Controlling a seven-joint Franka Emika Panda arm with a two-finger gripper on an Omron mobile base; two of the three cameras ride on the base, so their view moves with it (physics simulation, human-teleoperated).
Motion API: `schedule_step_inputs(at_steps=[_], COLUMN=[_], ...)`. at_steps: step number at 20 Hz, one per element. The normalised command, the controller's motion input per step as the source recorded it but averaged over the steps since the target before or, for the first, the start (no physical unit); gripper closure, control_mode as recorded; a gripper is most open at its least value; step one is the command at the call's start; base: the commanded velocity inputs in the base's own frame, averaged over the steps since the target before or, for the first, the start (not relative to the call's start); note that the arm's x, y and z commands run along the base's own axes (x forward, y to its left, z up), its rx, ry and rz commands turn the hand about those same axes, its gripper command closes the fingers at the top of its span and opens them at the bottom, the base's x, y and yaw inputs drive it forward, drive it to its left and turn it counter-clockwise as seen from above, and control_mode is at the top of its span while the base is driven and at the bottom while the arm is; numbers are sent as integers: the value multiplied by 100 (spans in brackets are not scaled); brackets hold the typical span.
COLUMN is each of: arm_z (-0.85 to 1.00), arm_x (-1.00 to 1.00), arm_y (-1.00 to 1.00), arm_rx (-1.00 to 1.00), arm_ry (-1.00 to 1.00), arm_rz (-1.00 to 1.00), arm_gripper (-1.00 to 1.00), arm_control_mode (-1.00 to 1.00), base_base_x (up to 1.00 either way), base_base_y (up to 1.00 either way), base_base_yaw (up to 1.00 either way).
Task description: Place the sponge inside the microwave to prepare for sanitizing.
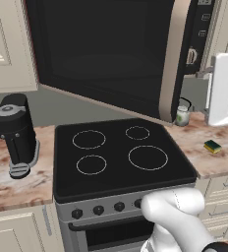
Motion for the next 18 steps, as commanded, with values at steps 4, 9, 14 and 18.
schedule_step_inputs(at_steps=[4,9,14,18], arm_z=[0,0,0,0], arm_x=[16,42,15,-1], arm_y=[41,21,33,59], arm_rx=[0,0,0,0], arm_ry=[0,0,0,5], arm_rz=[18,15,14,13], arm_gripper=[-100,-100,-100,-100], arm_control_mode=[-100,-100,-100,-100], base_base_x=[0,0,0,0], base_base_y=[0,0,0,0], base_base_yaw=[0,0,0,0])
